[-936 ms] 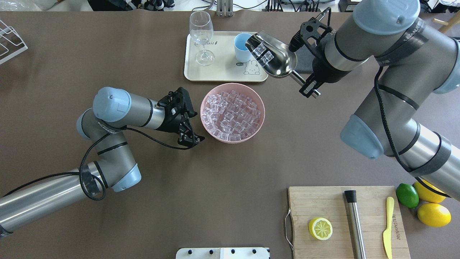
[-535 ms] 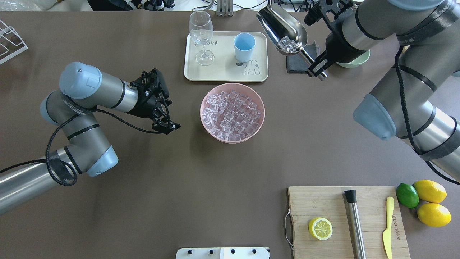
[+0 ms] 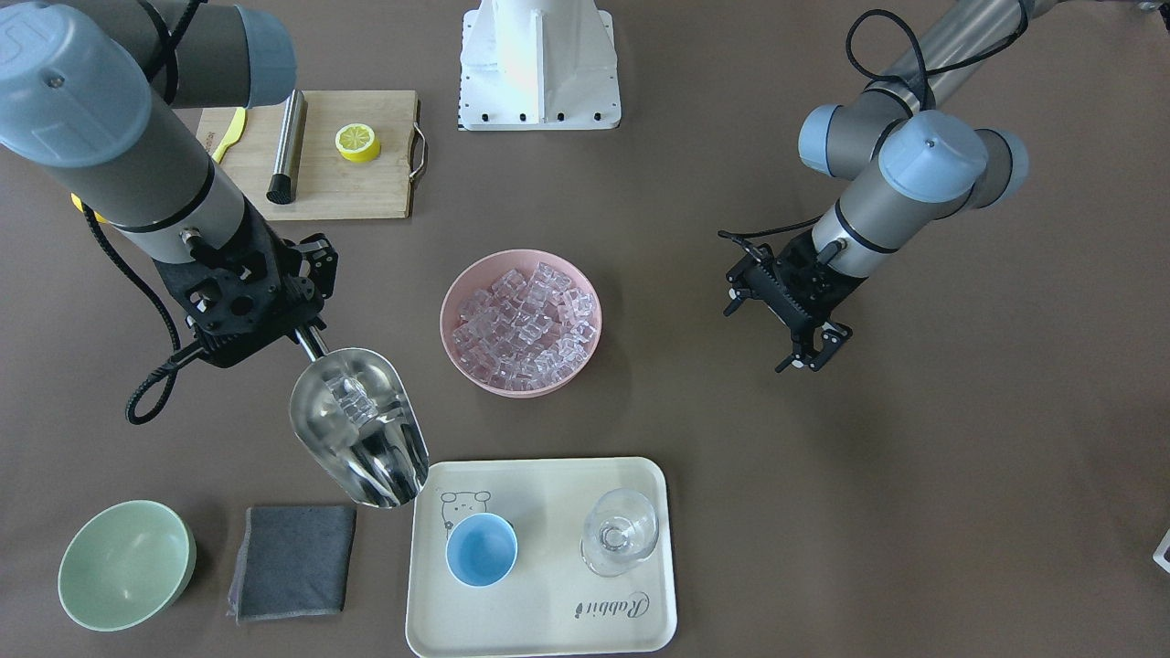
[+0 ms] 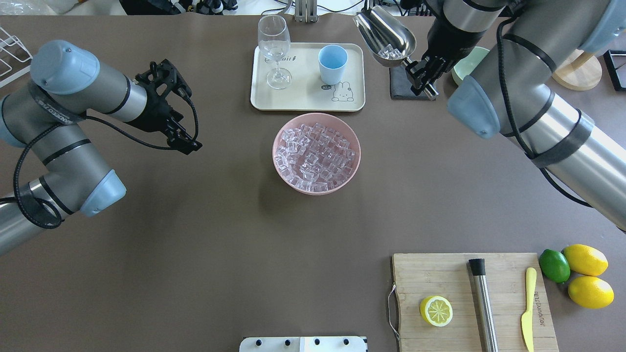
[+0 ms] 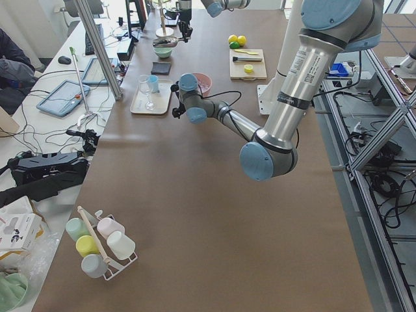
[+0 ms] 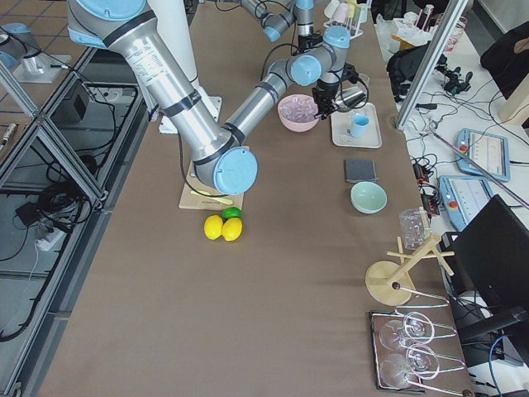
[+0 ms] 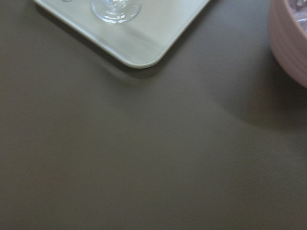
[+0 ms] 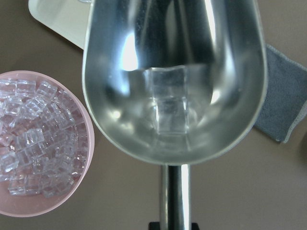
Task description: Put ice in cup with scoop
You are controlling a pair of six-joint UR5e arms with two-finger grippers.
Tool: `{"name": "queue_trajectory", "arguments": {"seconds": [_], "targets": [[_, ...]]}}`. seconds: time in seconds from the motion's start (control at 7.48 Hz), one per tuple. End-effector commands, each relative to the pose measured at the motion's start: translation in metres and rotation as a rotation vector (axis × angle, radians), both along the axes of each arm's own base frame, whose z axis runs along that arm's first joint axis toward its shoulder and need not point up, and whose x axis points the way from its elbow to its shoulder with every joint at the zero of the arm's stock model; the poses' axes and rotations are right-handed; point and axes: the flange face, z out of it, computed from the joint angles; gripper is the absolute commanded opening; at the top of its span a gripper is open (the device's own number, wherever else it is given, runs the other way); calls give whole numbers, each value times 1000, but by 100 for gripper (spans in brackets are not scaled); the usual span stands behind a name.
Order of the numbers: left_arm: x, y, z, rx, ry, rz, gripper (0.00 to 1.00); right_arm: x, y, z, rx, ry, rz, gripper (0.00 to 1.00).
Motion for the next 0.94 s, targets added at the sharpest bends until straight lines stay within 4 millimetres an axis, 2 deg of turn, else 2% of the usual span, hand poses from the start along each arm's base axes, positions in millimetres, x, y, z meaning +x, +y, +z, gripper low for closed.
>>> {"name": "queue_trajectory", "arguments": {"seconds": [0.0, 0.4, 0.67, 0.8], "targets": [[-41, -31, 23, -137, -117, -69, 98, -33, -44, -9, -228, 92, -34, 0], [-86, -56, 46, -281, -225, -148, 98, -49, -71, -19, -307, 221, -135, 0], [-101, -61, 63, -378, -300, -173, 98, -57, -84, -17, -318, 276, -150, 0], [-123, -57, 75, -421, -322, -196, 98, -58, -87, -24, -308, 288, -149, 0]]}}
